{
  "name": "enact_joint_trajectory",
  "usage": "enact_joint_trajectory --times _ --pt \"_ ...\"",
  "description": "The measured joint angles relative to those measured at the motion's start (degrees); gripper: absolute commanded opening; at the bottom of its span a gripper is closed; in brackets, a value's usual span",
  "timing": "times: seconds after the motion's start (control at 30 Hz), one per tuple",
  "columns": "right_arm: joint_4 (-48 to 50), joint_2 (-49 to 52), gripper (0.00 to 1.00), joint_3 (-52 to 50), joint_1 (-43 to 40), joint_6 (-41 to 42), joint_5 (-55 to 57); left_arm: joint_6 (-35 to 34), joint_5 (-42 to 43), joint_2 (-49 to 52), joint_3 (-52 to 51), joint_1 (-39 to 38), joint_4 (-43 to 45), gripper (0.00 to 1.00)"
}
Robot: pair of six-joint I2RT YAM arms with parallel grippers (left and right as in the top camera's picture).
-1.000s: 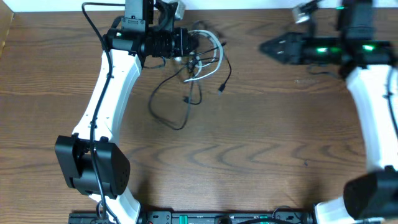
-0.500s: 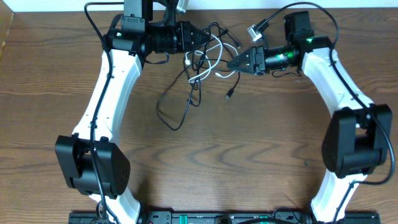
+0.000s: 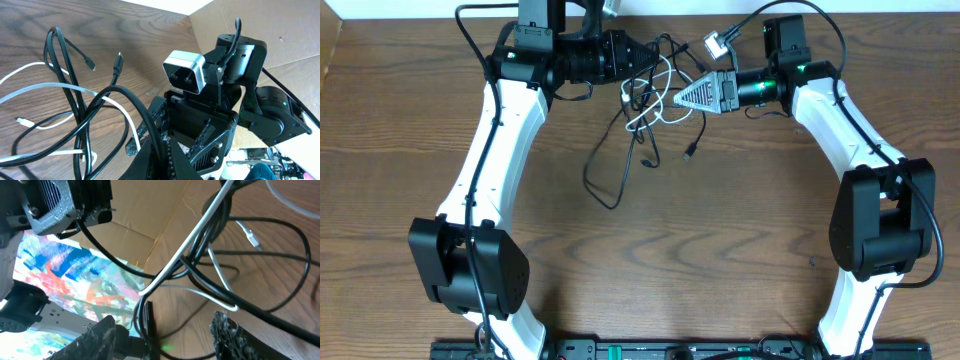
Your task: Untangle cables
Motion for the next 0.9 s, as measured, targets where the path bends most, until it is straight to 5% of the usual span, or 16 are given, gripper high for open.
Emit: enact_joint_trajectory --times 0.57,0.9 --pt "14.9 0.0 0.55 0.0 5.1 14.2 8.5 -0.1 -0.7 0.0 0.0 0.0 0.0 0.08" --pt "12.0 0.0 0.15 0.0 9.9 20.3 29.4 -0.9 -0.9 0.0 0.0 0.0 0.0 0.07"
